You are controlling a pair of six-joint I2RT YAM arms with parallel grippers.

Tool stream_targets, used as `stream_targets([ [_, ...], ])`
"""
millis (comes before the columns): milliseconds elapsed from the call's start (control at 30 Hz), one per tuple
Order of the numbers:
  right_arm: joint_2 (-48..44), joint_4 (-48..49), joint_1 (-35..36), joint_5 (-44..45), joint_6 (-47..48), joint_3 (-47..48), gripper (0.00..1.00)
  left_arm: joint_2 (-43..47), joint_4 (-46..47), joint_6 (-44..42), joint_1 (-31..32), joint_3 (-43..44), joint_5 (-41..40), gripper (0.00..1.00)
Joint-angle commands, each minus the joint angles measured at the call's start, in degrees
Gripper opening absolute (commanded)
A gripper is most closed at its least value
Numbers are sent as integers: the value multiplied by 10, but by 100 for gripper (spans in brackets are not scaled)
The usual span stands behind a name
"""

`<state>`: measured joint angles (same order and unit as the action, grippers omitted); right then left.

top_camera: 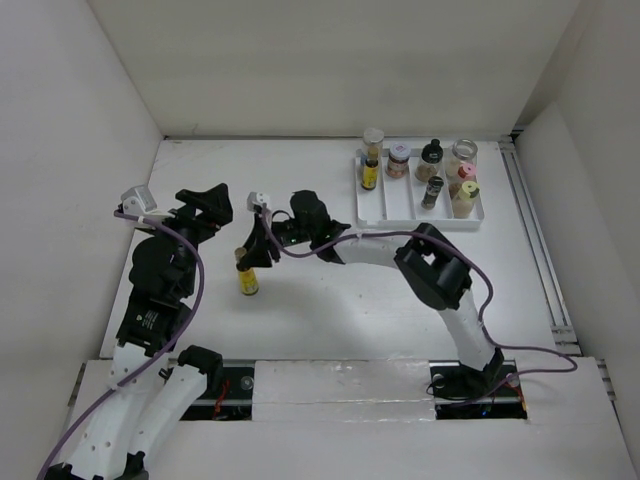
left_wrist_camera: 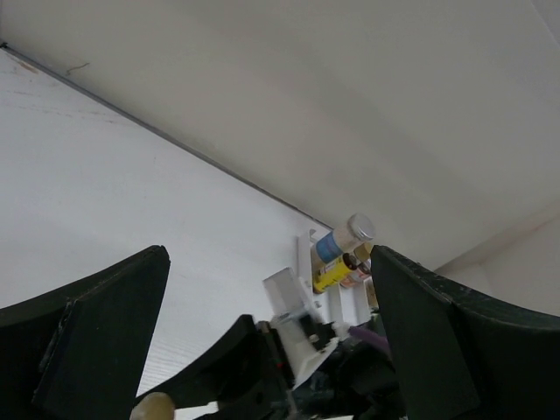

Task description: Organize the condiment bottles

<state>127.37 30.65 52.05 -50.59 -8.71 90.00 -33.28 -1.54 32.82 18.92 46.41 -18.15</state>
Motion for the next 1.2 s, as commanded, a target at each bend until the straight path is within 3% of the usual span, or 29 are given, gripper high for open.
stream_targets([
  [0, -108, 150, -35, -8, -60, -32, 23, 0, 33, -11, 2, 8, 7, 96],
  [167, -216, 201, -119, 18, -76, -113, 22, 0, 33, -11, 2, 8, 13, 96],
  [533, -305, 70, -331, 170, -38, -205, 17, -20, 38, -11, 2, 8, 34, 96],
  [633, -310, 14, -353, 235, 2, -210, 17, -20, 44, -16, 2, 8, 41, 96],
  [800, -305, 9, -366, 304, 34, -240, 16, -31, 44, -16, 2, 8, 42, 96],
  [1167, -205, 84, -367, 323, 22, -241, 15, -56, 44, -21, 2, 8, 35, 99],
])
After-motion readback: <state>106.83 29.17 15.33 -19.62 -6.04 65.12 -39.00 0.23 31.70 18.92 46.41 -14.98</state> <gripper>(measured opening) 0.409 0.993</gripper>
